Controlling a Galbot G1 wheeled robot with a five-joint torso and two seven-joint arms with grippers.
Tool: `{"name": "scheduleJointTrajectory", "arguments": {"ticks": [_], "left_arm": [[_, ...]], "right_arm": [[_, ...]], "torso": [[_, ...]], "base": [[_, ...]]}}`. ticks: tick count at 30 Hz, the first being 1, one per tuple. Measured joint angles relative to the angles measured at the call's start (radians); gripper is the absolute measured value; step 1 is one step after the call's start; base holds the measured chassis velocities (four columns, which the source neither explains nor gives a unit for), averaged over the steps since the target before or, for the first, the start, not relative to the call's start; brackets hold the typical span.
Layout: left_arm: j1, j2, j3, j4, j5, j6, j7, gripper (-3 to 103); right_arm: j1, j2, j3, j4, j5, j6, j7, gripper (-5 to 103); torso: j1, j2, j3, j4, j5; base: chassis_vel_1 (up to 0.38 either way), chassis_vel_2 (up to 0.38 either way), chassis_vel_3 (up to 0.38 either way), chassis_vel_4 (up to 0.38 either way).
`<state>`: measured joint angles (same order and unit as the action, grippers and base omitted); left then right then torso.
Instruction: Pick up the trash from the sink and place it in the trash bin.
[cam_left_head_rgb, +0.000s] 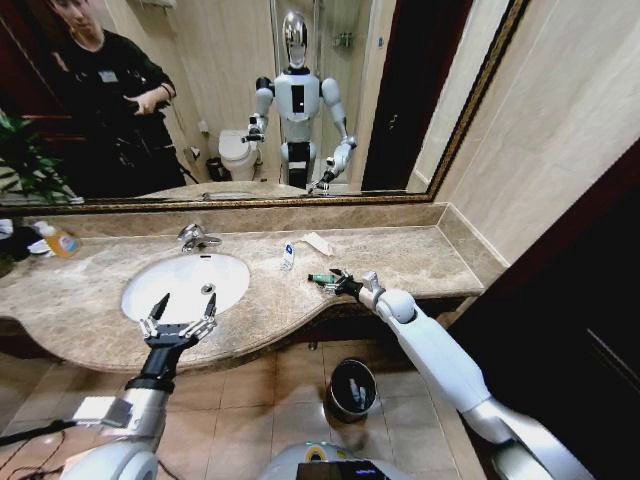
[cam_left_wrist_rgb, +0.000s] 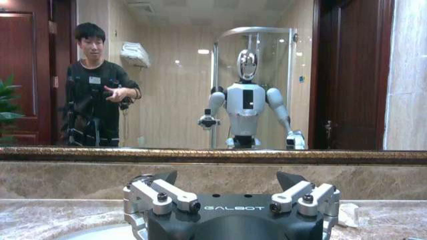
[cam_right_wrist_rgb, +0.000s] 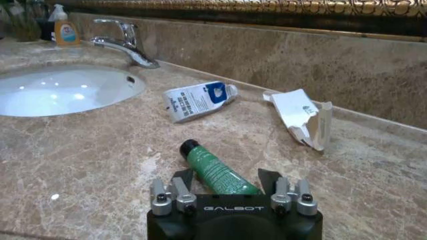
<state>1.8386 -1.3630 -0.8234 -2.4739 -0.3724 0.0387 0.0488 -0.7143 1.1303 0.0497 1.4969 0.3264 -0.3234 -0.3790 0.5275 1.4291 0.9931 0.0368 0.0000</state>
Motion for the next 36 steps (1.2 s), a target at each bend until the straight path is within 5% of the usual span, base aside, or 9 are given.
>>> {"name": "scheduleJointTrajectory", "arguments": {"ticks": [11, 18, 36], "left_arm": [[0.000, 0.000, 0.000, 0.000, 0.000, 0.000, 0.000, 100], [0.000, 0.000, 0.000, 0.000, 0.000, 0.000, 0.000, 100], [0.000, 0.000, 0.000, 0.000, 0.000, 0.000, 0.000, 100]], "right_arm": [[-0.008, -0.001, -0.003, 0.003, 0.002, 0.005, 0.012, 41], [-0.016, -0.003, -0.005, 0.014, 0.004, 0.017, 0.026, 13], [-0.276, -0.044, 0.167, 0.285, 0.056, 0.111, 0.050, 10]], "torso": [[0.000, 0.000, 0.000, 0.0000, 0.0000], [0.000, 0.000, 0.000, 0.0000, 0.0001], [0.000, 0.000, 0.000, -0.0002, -0.0001]], "base": [[0.000, 0.000, 0.000, 0.000], [0.000, 0.000, 0.000, 0.000], [0.000, 0.000, 0.000, 0.000]]}}
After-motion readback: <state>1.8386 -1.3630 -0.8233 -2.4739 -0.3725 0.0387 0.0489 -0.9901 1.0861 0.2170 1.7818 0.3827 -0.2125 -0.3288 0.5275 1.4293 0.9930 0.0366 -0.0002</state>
